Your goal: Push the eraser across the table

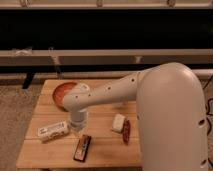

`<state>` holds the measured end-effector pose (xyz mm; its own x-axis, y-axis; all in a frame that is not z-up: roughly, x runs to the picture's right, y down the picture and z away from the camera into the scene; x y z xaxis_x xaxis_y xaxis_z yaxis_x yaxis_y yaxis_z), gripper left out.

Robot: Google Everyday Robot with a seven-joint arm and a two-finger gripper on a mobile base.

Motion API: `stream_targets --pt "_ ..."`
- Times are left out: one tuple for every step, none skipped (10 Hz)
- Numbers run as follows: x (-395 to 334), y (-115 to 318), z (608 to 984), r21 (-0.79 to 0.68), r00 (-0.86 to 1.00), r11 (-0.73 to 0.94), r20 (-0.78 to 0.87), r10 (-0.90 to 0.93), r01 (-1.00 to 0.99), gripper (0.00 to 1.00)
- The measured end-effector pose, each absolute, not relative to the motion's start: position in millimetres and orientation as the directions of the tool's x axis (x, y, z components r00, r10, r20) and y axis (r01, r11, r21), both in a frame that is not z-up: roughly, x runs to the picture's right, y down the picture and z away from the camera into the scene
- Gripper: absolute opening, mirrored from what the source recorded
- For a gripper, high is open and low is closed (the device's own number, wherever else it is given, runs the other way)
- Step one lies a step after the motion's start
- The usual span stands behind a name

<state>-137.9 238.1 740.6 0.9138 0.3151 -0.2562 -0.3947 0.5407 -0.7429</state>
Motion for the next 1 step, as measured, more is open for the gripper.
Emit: stream_targets --pt "-139.2 237.9 740.4 -0.743 0.914 0.541 -0.254 0.316 -0.394 0.18"
